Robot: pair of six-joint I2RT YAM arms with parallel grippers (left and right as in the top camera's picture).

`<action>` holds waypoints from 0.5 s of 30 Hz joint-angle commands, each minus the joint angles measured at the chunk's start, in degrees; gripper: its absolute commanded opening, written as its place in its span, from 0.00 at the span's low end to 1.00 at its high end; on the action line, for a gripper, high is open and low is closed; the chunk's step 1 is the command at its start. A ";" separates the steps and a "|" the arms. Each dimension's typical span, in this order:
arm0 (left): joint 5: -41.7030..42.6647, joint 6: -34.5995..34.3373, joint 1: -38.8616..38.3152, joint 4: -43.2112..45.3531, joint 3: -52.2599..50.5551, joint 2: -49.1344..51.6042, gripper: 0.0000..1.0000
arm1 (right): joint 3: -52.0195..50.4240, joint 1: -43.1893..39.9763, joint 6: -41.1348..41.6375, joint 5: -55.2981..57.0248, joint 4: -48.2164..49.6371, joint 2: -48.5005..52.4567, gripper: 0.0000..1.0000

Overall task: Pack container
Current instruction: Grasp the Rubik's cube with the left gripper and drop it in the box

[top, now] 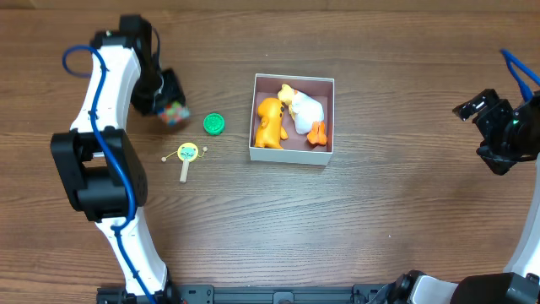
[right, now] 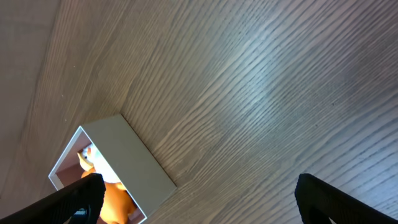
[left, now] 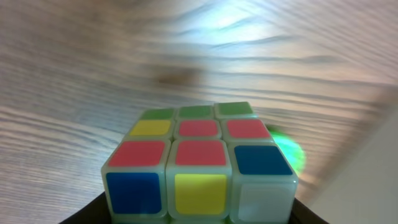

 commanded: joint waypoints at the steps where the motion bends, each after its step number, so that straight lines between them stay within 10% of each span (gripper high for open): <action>1: 2.27 4.96 -8.57 -5.49 14.60 -4.44 0.41 | 0.83 -0.15 0.28 -0.26 0.33 -1.03 1.00; 15: -12.70 -14.88 -43.32 -1.05 17.53 2.32 0.52 | 0.83 -0.15 0.28 -0.26 0.33 -1.03 1.00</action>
